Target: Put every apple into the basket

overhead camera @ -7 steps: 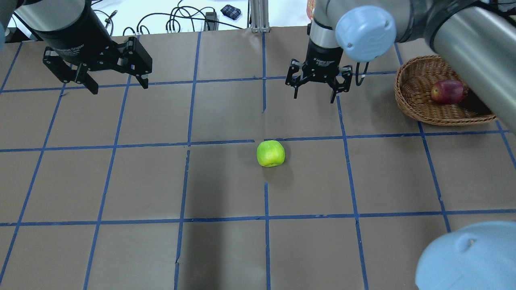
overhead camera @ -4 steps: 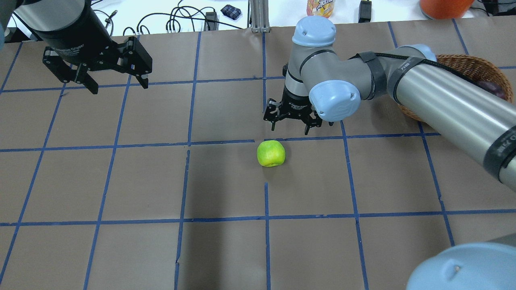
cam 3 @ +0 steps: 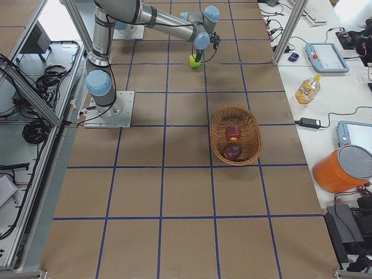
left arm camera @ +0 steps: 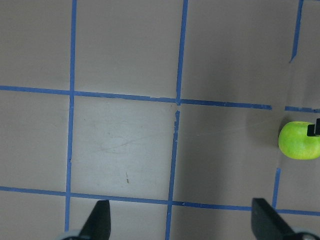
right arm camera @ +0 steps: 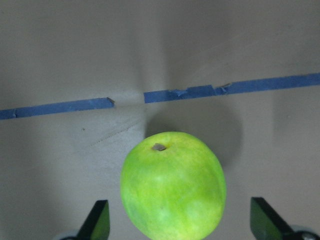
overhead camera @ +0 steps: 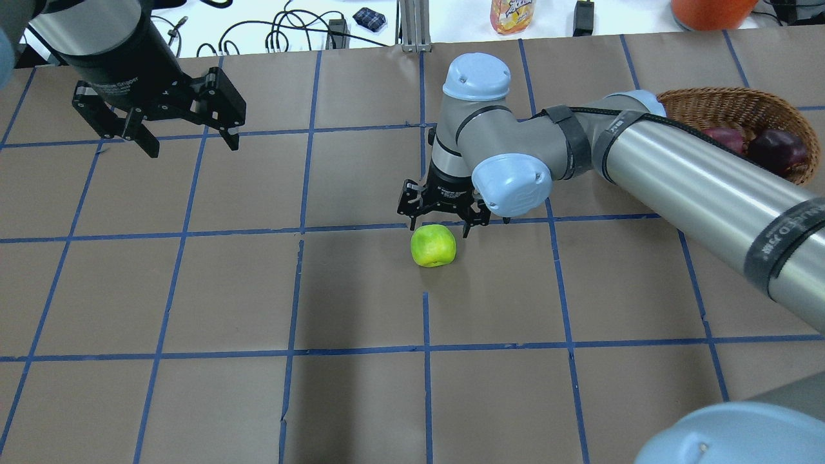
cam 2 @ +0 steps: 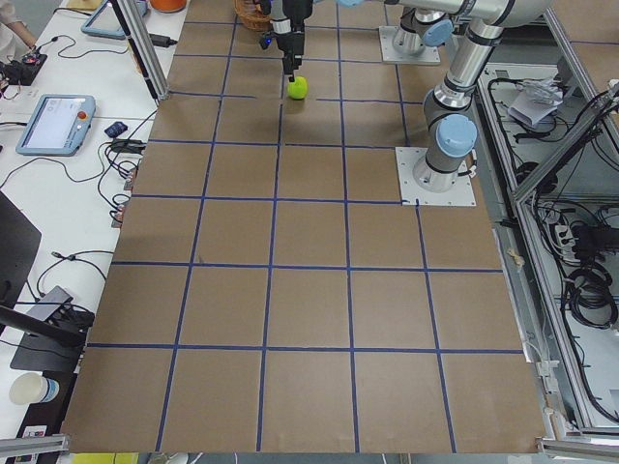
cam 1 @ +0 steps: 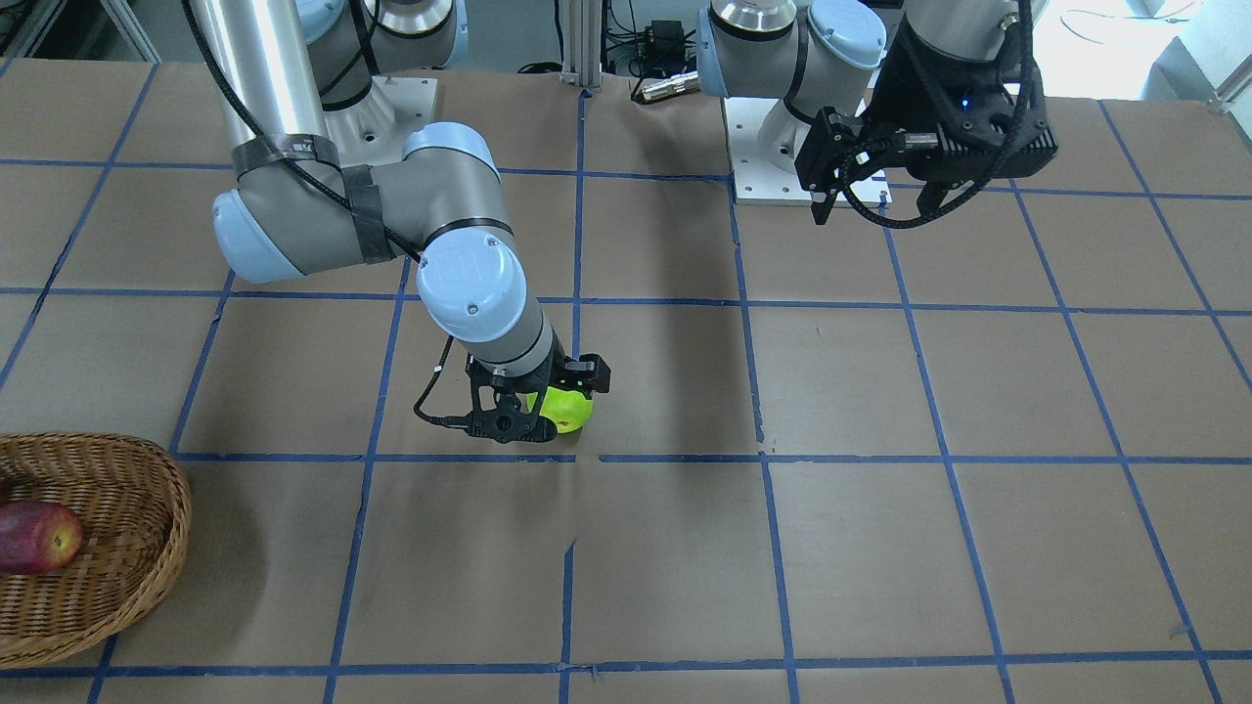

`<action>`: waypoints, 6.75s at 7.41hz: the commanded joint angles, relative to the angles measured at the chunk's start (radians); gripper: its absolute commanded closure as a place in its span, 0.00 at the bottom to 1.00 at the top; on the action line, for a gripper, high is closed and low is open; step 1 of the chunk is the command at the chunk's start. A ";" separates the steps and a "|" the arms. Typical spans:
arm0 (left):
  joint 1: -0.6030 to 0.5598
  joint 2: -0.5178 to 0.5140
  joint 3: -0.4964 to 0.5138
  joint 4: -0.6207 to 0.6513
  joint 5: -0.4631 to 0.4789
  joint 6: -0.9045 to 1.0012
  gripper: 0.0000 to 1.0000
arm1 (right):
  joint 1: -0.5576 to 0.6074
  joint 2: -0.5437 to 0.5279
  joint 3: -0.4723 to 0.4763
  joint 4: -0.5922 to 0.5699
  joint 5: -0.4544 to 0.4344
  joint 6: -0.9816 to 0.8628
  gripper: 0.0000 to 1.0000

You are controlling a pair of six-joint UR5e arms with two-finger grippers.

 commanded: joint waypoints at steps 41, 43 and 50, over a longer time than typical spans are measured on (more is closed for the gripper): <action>-0.012 0.015 -0.030 -0.031 0.000 -0.062 0.00 | -0.321 -0.499 -0.071 0.493 -0.214 -0.201 0.00; -0.012 0.015 -0.030 -0.031 0.000 -0.062 0.00 | -0.331 -0.479 -0.114 0.512 -0.204 -0.239 0.00; -0.014 0.003 -0.016 -0.029 0.005 -0.060 0.00 | -0.338 -0.481 -0.117 0.525 -0.205 -0.328 0.00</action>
